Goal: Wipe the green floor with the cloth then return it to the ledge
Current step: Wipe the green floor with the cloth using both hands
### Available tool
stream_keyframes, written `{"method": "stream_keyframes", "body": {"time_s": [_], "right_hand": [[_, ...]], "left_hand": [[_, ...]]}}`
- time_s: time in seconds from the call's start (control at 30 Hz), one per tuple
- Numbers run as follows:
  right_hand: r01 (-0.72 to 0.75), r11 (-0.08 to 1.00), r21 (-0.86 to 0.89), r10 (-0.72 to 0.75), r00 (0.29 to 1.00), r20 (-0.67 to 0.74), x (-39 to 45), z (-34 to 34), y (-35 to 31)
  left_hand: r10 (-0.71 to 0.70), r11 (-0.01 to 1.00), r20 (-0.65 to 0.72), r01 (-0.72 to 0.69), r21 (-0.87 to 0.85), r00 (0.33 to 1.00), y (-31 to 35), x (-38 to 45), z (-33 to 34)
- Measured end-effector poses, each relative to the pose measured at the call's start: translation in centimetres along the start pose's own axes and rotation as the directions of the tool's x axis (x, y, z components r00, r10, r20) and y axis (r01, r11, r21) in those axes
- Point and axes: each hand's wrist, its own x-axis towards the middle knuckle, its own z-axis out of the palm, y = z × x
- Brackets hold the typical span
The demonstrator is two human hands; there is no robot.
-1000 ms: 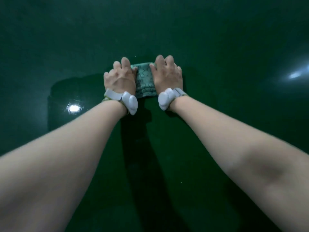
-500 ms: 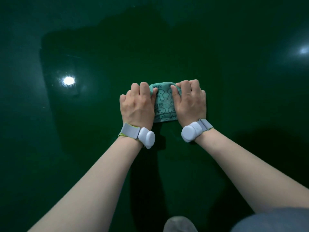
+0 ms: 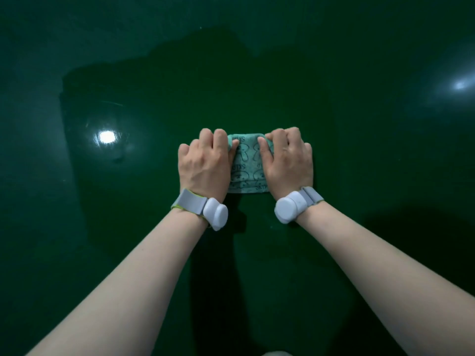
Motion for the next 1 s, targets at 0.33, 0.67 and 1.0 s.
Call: {"method": "stream_keyframes", "body": {"time_s": [0.33,0.67,1.0], "right_hand": [[0.172,0.982,-0.077,-0.166,0.983,0.082,10.7,4.9,-6.2],[0.174,0.984,0.024,-0.175,0.984,0.044,11.0,5.6,-6.4],[0.077,0.995,0.058,-0.081,0.994,0.078,8.2,4.2,-6.2]], "left_hand": [[-0.173,0.985,0.08,0.171,0.037,0.982,-6.9,8.0,2.0],[-0.283,0.959,0.031,0.283,-0.013,0.959,-6.5,7.5,2.2],[-0.253,0.968,0.047,0.252,0.017,0.966,-6.0,5.6,1.0]]}}
